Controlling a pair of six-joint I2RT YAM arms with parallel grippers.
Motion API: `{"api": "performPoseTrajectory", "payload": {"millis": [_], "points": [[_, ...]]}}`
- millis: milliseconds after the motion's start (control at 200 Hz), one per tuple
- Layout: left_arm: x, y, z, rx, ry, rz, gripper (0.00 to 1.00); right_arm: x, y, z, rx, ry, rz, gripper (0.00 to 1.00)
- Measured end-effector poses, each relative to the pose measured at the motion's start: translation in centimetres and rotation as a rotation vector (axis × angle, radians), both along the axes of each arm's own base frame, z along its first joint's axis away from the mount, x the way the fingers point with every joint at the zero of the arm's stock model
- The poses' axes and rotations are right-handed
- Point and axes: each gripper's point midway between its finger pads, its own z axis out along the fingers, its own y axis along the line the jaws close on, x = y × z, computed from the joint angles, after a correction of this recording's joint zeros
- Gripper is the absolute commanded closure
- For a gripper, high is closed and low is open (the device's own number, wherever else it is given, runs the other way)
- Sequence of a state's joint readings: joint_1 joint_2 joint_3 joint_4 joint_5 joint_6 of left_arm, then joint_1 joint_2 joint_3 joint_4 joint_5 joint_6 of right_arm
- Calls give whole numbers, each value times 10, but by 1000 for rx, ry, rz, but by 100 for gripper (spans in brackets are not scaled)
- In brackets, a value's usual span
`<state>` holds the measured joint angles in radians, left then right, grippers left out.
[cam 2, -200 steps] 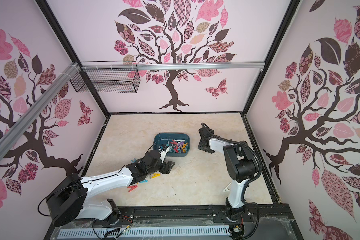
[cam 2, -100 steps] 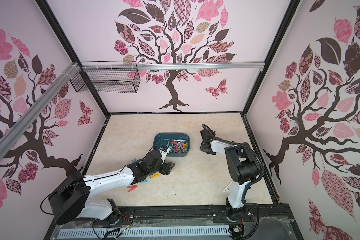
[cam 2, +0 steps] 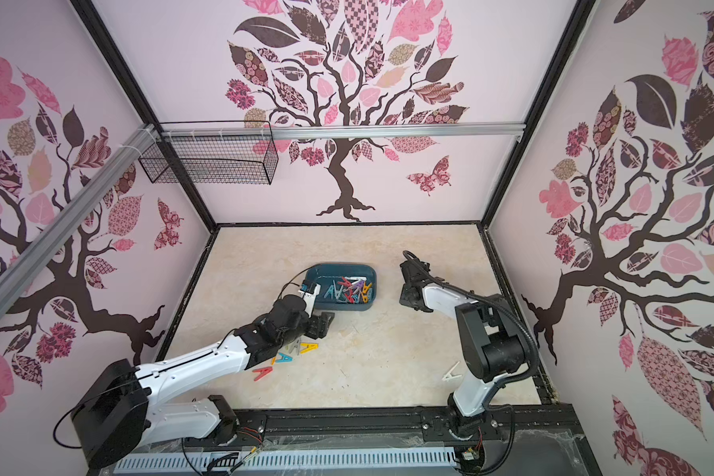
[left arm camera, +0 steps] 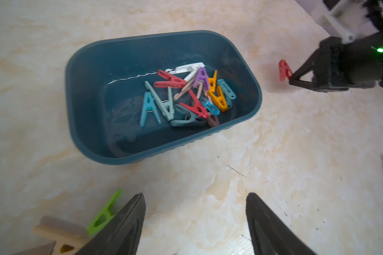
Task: Put the clothespins into the storage box
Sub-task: Place the clothespin in the storage box.
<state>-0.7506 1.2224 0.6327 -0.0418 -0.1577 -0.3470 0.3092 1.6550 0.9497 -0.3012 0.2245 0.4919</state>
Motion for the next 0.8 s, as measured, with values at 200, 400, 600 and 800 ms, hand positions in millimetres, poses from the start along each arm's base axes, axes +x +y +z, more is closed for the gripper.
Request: {"api": "performPoseTrajectory", "payload": {"millis": [200, 400, 600, 800], "points": [[8, 43, 5, 10, -2, 135, 24, -11, 46, 47, 32, -80, 125, 92], [21, 90, 14, -44, 15, 323, 26, -11, 113, 80, 128, -127, 284, 93], [28, 137, 21, -137, 46, 515, 27, 17, 143, 79, 180, -126, 316, 88], [16, 161, 3, -116, 135, 621, 27, 32, 155, 71, 189, -102, 332, 60]]}}
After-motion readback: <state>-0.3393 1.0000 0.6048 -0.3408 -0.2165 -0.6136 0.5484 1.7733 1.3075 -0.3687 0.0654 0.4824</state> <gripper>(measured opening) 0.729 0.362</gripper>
